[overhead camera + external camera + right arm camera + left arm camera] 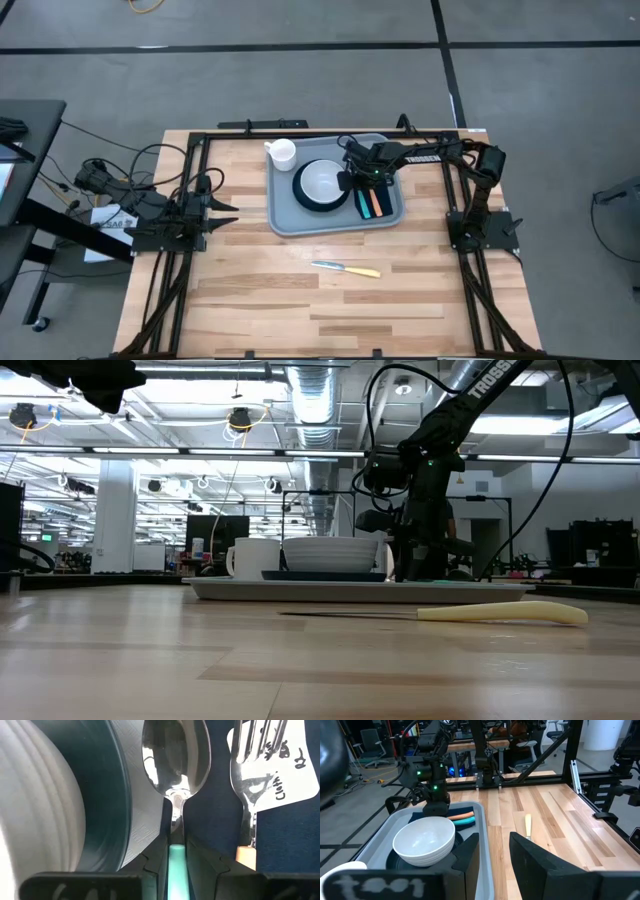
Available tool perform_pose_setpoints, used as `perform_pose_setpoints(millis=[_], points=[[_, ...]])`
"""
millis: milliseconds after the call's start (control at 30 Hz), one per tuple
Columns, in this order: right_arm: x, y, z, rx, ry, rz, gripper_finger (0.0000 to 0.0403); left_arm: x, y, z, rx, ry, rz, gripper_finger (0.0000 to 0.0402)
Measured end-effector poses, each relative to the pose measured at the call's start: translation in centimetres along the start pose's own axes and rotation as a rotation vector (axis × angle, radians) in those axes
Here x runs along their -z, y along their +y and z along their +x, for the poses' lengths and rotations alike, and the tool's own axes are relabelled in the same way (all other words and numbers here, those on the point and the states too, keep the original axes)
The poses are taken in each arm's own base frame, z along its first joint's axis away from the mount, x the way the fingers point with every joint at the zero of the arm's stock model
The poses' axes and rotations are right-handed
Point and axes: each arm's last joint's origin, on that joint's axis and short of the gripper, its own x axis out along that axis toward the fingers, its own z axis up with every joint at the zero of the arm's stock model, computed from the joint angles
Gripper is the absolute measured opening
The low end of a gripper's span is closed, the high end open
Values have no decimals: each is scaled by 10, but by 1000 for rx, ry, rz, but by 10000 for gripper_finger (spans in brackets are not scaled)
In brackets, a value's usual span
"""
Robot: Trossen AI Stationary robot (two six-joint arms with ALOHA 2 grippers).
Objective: Set up tray
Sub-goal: Put the blue spoon on the dark blue napkin to the left of the orange fork, then put the yellow knife on the dark blue napkin to the right of the orange fork
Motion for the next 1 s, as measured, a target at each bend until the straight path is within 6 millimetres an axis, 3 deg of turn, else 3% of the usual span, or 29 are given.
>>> perform_pose_setpoints(millis=[533,1000], points=[[-3,-2,-1,19,-25,17,64,0,0,0,0,0,0,96],[-10,11,-21,53,-37,-10,64,0,0,0,0,0,0,96]])
